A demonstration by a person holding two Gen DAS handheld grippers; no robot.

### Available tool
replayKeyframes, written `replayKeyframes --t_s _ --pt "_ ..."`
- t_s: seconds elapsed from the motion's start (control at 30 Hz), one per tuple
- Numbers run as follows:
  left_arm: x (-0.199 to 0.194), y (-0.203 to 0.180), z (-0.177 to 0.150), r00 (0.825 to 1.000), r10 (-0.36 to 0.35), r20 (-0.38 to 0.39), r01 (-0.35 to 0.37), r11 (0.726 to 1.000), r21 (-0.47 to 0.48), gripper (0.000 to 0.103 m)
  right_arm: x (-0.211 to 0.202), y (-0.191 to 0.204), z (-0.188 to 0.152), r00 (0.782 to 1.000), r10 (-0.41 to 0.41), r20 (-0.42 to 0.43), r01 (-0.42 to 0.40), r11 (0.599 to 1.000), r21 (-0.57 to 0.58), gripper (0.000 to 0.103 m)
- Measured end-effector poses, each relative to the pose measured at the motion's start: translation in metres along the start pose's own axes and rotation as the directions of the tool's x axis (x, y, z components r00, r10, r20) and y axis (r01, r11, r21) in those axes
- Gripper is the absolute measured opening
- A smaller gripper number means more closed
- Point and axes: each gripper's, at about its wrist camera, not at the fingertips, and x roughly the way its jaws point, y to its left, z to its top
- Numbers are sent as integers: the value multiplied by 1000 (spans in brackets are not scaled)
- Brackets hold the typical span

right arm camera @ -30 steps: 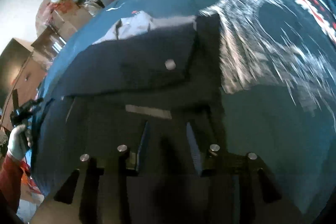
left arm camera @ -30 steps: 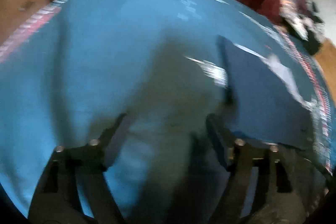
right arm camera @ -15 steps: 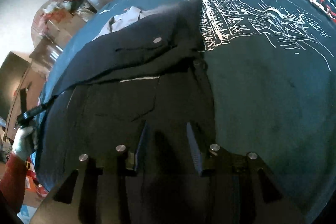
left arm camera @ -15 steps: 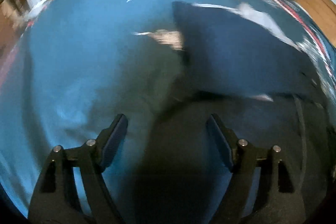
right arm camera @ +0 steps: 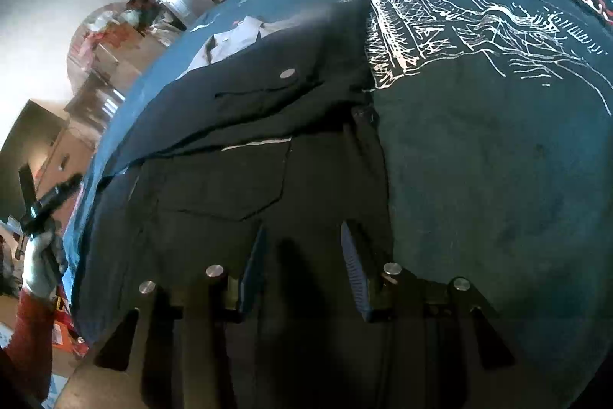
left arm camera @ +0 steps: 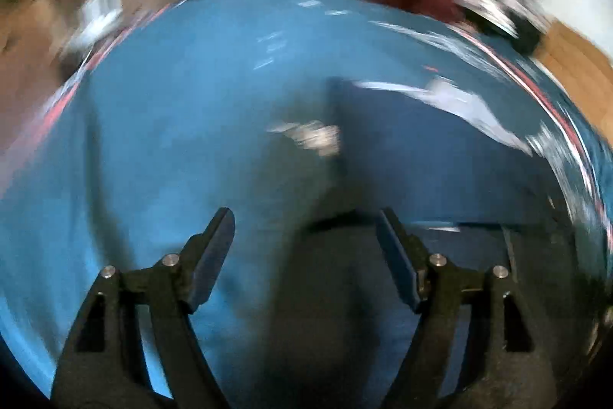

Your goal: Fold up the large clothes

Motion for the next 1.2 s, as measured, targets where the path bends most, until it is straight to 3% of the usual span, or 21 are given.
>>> replayKeyframes --t_s 0.07,0.1,0.13,0.17,0.2,0.23,0.3,0.37,0.43,0.53,0.63,0.73,0.77,0.83,0.87,0.9,0.93,1.0,1.1,1.17,1.2 --pt "30 -22 10 999 -2 -41 6 995 103 75 0 -1 0 1000 8 1 -8 1000 1 43" --pt "42 -26 10 997 46 -63 -36 988 148 74 0 -2 0 1000 12 2 -12 1000 2 43" --pt "62 -26 9 985 148 -92 -127 971 204 73 0 -3 0 1000 20 4 -20 1000 5 43" --pt "80 -16 6 960 251 -125 -218 948 230 72 0 -4 0 1000 27 6 -28 1000 8 43" --pt "97 7 3 940 298 -166 -263 944 201 72 0 -4 0 999 31 7 -31 999 10 43" --pt "98 21 2 950 260 -171 -236 960 150 84 0 -5 -1 999 36 8 -36 999 11 43" --pt "95 46 3 950 267 -160 -259 963 70 90 1 -6 -1 999 45 10 -45 999 8 43" --pt "90 63 5 895 421 -145 -417 907 61 76 1 -7 -2 999 51 11 -51 999 4 43" --pt "79 84 5 910 385 -151 -398 915 -68 77 1 -8 -2 998 59 13 -59 998 4 43" --pt "58 71 14 920 385 -74 -391 916 -94 75 2 -9 -3 997 68 24 -68 998 -5 43" --pt "45 30 22 954 298 6 -298 954 -37 77 3 -10 -3 997 72 30 -72 997 -5 43" --pt "60 0 19 978 207 -12 -205 975 81 84 3 -10 -4 997 74 33 -74 997 -7 44" --pt "77 -3 15 971 231 -60 -222 967 128 85 3 -10 -4 996 76 35 -76 997 -9 43" --pt "109 14 2 931 317 -181 -292 944 153 92 2 -11 -5 996 82 39 -82 997 -8 43" --pt "107 23 2 943 277 -182 -266 960 80 93 2 -11 -5 995 87 40 -87 996 -7 43" --pt "102 31 6 943 285 -174 -283 958 38 96 2 -12 -5 995 91 42 -90 996 -7 43" --pt "90 32 13 926 352 -138 -352 936 25 84 2 -12 -6 994 96 45 -96 995 -10 44" --pt "67 32 27 949 313 -37 -314 949 -37 80 2 -14 -7 993 107 54 -107 994 -15 44" --pt "64 3 45 959 274 66 -278 959 54 82 6 -16 -6 991 121 55 -120 993 -20 44" --pt "106 -9 51 956 294 7 -291 943 162 84 6 -17 -5 990 128 52 -127 992 -21 45" --pt "125 -9 47 942 333 -27 -322 926 195 84 6 -17 -5 990 133 53 -132 991 -21 45"
